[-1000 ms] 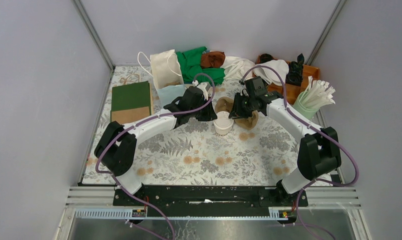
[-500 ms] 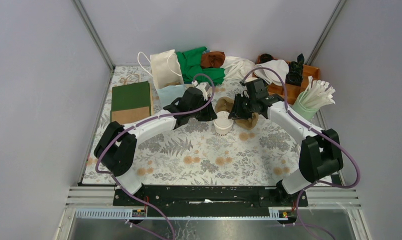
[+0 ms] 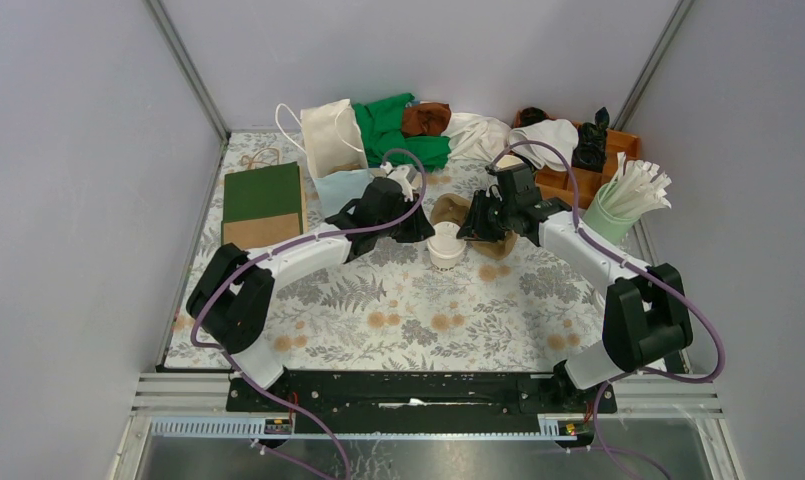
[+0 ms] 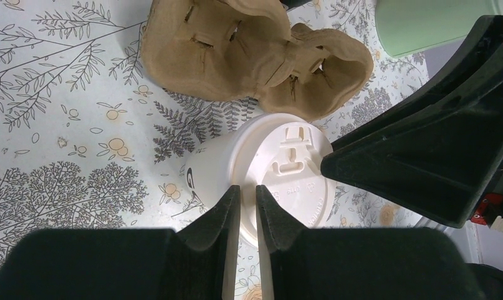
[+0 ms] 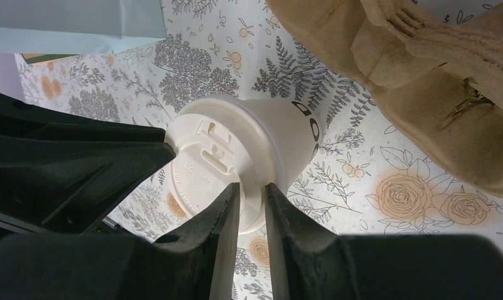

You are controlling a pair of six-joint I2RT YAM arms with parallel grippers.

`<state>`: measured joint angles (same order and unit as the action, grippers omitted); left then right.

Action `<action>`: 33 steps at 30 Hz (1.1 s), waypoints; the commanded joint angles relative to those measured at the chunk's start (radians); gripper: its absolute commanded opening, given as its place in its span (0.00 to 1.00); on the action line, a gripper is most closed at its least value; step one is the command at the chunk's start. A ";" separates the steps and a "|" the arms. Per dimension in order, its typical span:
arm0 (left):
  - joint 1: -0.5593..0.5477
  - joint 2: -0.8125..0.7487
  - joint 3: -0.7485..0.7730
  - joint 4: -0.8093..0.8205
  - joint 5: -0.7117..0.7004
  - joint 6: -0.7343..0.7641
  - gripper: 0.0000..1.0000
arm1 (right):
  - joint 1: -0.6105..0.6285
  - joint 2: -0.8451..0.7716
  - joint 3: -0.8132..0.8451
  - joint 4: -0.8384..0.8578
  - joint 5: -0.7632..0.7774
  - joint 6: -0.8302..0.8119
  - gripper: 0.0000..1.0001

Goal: Pack the takeout coffee

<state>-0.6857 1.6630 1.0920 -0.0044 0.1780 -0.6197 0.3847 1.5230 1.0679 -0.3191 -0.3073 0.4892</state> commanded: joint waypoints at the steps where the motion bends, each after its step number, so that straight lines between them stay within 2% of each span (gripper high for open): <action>1: -0.012 0.024 -0.048 -0.046 0.008 -0.002 0.19 | 0.011 0.058 -0.055 -0.065 0.002 0.006 0.30; 8: -0.012 0.017 -0.043 -0.048 0.014 -0.006 0.19 | 0.010 0.042 0.036 -0.125 0.005 -0.012 0.30; 26: -0.011 -0.007 -0.203 0.096 0.031 -0.056 0.26 | 0.011 0.068 0.012 -0.111 0.010 -0.018 0.30; 29: -0.012 -0.022 -0.180 0.078 0.022 -0.046 0.27 | 0.011 0.066 0.033 -0.124 0.012 -0.021 0.31; 33: -0.011 -0.029 -0.074 -0.007 -0.009 0.008 0.31 | 0.011 0.063 0.075 -0.144 0.013 -0.022 0.31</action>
<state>-0.6823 1.6226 0.9607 0.2001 0.1776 -0.6727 0.3832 1.5467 1.1149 -0.3717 -0.3084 0.4908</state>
